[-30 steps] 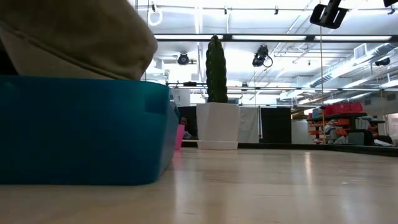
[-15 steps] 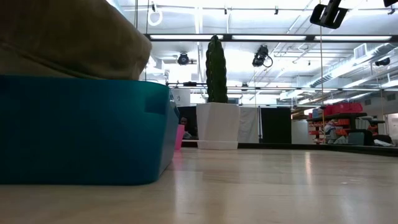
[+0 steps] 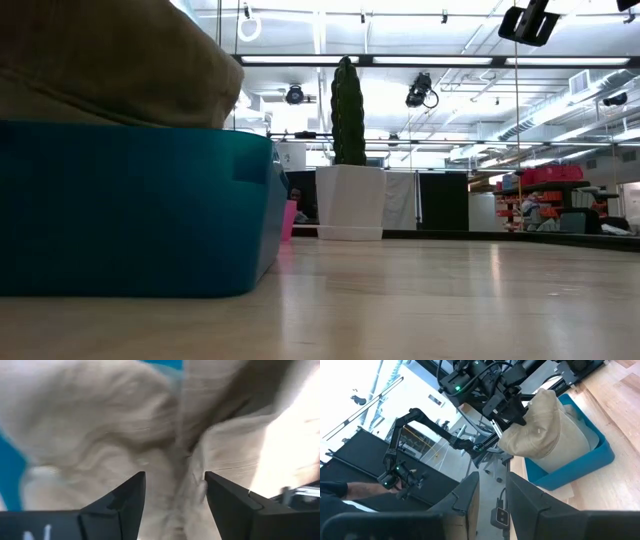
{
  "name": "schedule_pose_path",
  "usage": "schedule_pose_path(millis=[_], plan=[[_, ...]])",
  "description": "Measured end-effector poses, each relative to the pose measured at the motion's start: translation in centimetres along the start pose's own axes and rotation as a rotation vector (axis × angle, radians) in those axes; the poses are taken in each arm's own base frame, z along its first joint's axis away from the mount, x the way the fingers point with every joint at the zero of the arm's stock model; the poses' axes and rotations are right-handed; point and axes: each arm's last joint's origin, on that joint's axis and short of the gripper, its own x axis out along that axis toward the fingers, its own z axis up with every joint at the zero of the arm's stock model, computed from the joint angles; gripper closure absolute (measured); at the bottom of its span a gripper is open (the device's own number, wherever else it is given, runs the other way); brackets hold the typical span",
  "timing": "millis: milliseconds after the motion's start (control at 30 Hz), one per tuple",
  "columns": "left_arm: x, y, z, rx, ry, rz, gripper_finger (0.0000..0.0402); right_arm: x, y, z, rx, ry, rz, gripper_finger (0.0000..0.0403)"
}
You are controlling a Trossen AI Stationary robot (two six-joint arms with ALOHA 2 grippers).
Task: Pick & Place hat
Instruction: Put the brown cap into the blue bin
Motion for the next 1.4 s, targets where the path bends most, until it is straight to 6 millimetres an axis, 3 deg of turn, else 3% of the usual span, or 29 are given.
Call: schedule_pose_path(millis=[400,600,1033,1400], plan=[[-0.3,2.1,0.7,0.076,0.009,0.274,0.0253,0.0,0.0,0.0,-0.015,0.004,-0.004,0.0305],[-0.2,2.3,0.9,0.092,-0.030,0.299,0.0277,0.2,-0.1,0.0,-0.020,0.001,-0.013,0.0305],[3.7,2.4,-0.8,0.155,-0.048,0.384,0.0285,0.6,-0.4,-0.2,-0.001,0.016,-0.029,0.0305],[5.8,1.9,0.3,0.193,0.002,0.495,0.0285,0.6,-0.4,-0.2,-0.003,0.016,-0.029,0.0305]])
